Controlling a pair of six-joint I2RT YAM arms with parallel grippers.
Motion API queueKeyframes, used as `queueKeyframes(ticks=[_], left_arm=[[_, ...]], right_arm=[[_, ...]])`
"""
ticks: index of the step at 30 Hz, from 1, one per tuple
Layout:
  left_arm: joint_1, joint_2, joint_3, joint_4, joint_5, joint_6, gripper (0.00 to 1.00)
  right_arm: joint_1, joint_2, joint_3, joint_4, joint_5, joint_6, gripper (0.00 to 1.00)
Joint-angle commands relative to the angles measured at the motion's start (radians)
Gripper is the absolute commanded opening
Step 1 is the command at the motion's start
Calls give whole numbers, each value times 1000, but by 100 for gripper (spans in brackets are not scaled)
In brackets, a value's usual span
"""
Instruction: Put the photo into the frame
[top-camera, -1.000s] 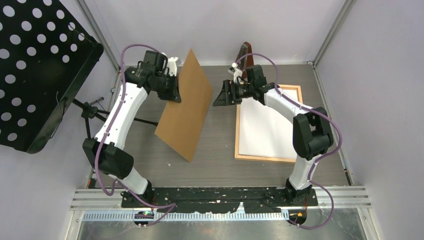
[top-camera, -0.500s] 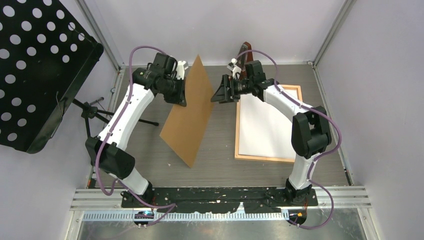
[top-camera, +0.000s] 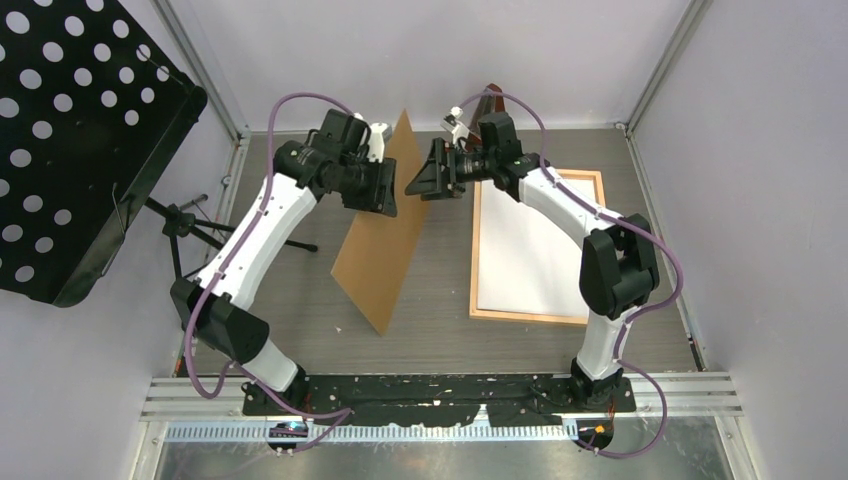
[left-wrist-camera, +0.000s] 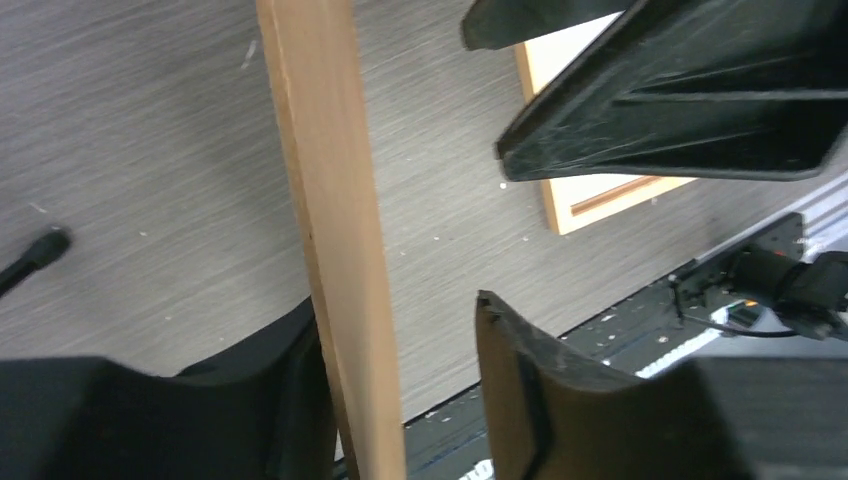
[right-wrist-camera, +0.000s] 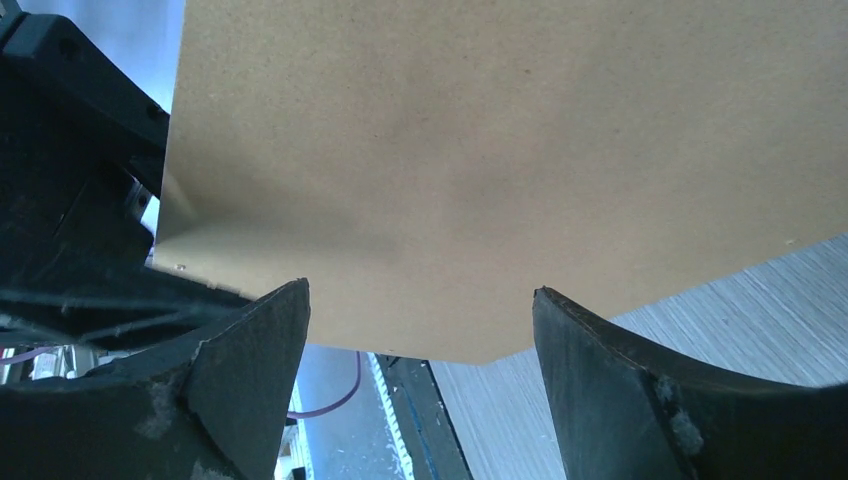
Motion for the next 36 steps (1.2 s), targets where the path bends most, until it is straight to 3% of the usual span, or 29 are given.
queueKeyframes(ticks=[1, 4, 9, 22, 36], left_arm=[[-21, -53, 5, 45, 21, -14, 54], [-35, -54, 5, 53, 41, -16, 67], [-87, -70, 14, 66, 47, -8, 73], [-196, -91, 13, 101, 60, 12, 75], [-228, -63, 27, 109, 98, 19, 74]], right_arm=[[10, -45, 34, 53, -19, 47, 88], [10, -58, 20, 63, -18, 56, 89], [11, -85, 3, 64, -6, 60, 89], [-26, -173, -74, 127, 3, 102, 91], [-52, -252, -162, 189, -3, 145, 91]])
